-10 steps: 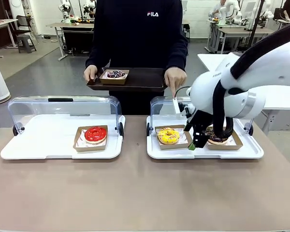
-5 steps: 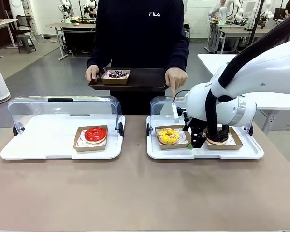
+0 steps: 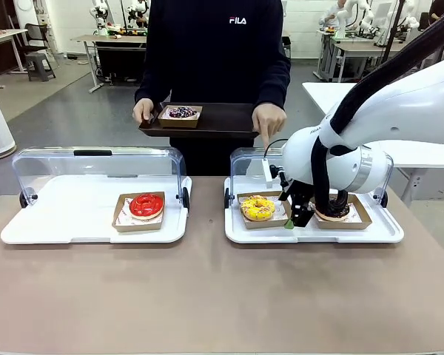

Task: Provide the desired donut to the person.
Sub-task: Pick up and lift the Paper togo box containing the Donut pointed at by the person.

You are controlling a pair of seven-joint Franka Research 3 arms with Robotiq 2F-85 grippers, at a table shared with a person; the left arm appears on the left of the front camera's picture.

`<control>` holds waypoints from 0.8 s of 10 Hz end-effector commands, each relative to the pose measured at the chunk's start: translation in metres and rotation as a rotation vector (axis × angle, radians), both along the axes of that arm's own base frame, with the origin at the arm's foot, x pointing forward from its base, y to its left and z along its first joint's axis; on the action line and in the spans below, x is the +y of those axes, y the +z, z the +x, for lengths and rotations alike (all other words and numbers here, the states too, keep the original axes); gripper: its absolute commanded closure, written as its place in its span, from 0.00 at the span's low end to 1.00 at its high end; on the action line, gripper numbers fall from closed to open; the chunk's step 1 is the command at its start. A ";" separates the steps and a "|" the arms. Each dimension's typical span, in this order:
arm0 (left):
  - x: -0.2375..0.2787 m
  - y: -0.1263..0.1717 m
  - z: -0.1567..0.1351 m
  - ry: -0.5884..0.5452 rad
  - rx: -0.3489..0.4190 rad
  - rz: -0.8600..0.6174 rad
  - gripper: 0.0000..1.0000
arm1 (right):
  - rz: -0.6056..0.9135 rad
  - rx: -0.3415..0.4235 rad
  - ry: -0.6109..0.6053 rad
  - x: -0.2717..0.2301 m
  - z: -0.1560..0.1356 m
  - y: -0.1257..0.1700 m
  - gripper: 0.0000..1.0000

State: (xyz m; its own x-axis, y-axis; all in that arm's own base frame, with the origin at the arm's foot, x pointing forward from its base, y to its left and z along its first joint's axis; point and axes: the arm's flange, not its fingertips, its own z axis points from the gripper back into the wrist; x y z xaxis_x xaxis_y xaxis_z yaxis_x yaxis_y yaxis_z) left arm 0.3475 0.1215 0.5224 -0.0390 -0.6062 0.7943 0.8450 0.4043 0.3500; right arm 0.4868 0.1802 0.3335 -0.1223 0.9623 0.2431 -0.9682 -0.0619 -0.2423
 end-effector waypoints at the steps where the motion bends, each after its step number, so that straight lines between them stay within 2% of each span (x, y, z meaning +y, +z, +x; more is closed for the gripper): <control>1: 0.001 -0.001 0.001 -0.014 -0.023 -0.009 0.00 | 0.002 0.031 0.035 -0.002 0.011 -0.008 0.57; 2: 0.001 -0.001 0.001 -0.014 -0.023 -0.009 0.00 | -0.009 0.049 0.047 -0.002 0.011 -0.010 1.00; 4: 0.001 -0.001 0.001 -0.014 -0.023 -0.009 0.00 | -0.018 0.056 0.043 -0.003 0.012 -0.010 1.00; 5: 0.001 -0.001 0.001 -0.014 -0.023 -0.009 0.00 | -0.023 0.062 0.048 -0.003 0.010 -0.011 0.86; 6: 0.001 -0.001 0.001 -0.014 -0.023 -0.009 0.00 | -0.023 0.075 0.052 -0.001 0.010 -0.009 0.96; 7: 0.001 -0.001 0.001 -0.014 -0.023 -0.009 0.00 | -0.034 0.087 0.060 0.000 0.008 -0.009 1.00; 8: 0.001 -0.001 0.001 -0.014 -0.023 -0.009 0.00 | -0.039 0.098 0.069 0.000 0.008 -0.009 1.00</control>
